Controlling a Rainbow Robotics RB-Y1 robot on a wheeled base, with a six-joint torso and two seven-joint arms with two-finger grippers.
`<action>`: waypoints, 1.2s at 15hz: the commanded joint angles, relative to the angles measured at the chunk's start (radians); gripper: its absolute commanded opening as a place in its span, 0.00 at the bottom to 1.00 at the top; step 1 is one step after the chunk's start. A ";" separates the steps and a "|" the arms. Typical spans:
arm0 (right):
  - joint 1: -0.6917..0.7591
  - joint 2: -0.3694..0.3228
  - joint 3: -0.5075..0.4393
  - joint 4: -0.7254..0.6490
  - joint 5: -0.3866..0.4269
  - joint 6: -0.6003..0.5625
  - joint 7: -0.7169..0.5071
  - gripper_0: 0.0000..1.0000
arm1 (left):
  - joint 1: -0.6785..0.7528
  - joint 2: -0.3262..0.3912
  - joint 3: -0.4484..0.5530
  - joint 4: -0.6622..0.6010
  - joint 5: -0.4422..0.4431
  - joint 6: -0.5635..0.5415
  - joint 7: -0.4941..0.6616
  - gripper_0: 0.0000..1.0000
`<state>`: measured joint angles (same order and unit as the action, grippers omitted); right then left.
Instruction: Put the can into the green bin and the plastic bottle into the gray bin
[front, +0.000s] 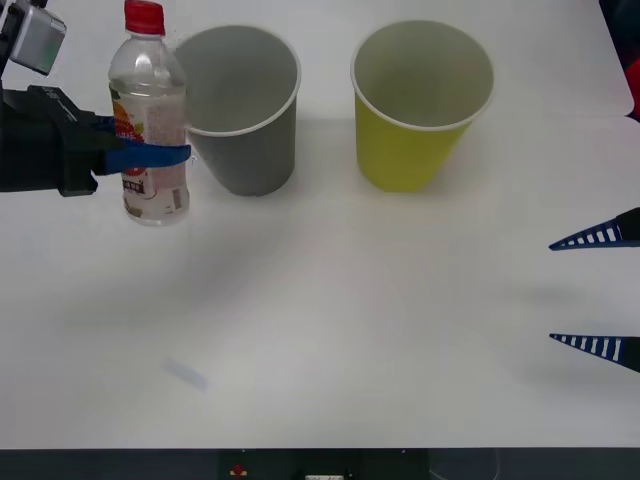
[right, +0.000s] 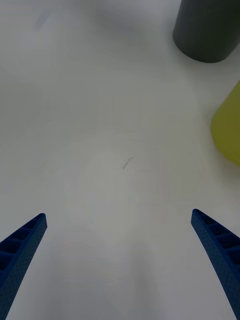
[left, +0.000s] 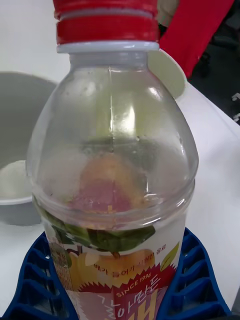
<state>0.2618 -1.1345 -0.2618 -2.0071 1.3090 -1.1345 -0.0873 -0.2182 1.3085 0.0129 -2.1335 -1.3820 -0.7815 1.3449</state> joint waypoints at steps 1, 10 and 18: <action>0.000 0.000 0.000 0.000 0.000 0.000 0.000 1.00 | -0.096 0.046 -0.001 0.063 0.012 -0.059 0.034 0.00; 0.000 0.000 0.000 0.000 0.000 0.000 0.000 1.00 | -0.625 -0.083 -0.341 0.463 0.020 -0.156 0.031 0.00; 0.000 0.000 0.000 0.000 0.000 0.000 0.000 1.00 | -0.866 -0.235 -0.561 0.745 -0.045 -0.136 -0.058 0.00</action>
<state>0.2618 -1.1345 -0.2618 -2.0071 1.3090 -1.1345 -0.0872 -1.0775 1.0772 -0.5363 -1.3971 -1.4291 -0.9235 1.2957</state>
